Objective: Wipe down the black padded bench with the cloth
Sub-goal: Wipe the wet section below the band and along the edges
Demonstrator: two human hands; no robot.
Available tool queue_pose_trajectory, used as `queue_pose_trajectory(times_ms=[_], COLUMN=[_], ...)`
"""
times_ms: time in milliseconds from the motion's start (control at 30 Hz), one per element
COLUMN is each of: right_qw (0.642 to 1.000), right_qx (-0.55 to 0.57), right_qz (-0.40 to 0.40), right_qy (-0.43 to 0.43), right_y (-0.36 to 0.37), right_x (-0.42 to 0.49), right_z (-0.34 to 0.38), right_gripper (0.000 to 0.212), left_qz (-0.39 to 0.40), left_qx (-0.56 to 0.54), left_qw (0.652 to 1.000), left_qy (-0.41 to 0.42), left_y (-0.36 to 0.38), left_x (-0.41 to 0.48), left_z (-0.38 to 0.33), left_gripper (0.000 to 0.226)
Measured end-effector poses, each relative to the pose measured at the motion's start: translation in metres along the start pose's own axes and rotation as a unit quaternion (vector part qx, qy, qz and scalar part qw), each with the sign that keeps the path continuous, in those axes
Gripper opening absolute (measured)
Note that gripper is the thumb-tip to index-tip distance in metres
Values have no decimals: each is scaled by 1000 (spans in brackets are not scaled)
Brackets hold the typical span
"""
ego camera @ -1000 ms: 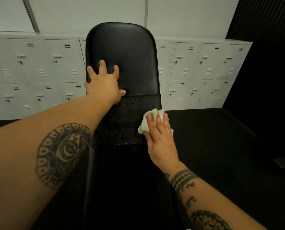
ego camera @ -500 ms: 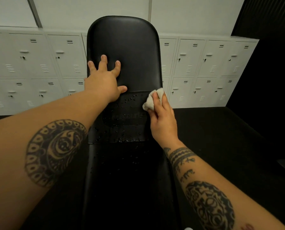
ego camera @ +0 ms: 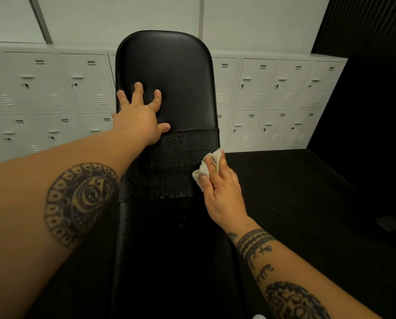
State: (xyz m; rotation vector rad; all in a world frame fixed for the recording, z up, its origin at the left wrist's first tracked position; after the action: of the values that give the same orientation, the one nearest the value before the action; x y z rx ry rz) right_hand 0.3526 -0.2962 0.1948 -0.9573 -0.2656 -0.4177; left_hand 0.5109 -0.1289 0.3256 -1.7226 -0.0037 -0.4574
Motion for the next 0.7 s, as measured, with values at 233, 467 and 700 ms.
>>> queue_pose_trajectory(times_ms=[233,467,700], right_qw=[998,995,983], right_qx=[-44,69,128], right_qz=[11,-43,-62], right_qy=[-54,54,118], right_y=[3,-19,-19], right_x=[-6,53,68], right_z=[-6,-1,-5], right_gripper=[57,59,69], left_qz=[-3,-7,-6], left_qx=[-2,2,6], left_qw=[1000,1000,1000], left_qy=[7,5,4], left_y=[-1,3,3], left_x=[1,0,2], left_z=[2,2,1], left_gripper=[92,91,91])
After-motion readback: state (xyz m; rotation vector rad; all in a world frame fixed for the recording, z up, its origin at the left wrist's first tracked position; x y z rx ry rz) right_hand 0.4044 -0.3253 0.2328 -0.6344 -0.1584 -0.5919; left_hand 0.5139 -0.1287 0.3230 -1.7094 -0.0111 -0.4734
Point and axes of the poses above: each hand's wrist, its own x-axis towards the middle knuckle, its own y-axis out of the palm, z = x × y, the point moved 7 cm from there along x, towards the middle knuckle, and after that the axes turned 2 degrees about -x, right-handed, at the moved point
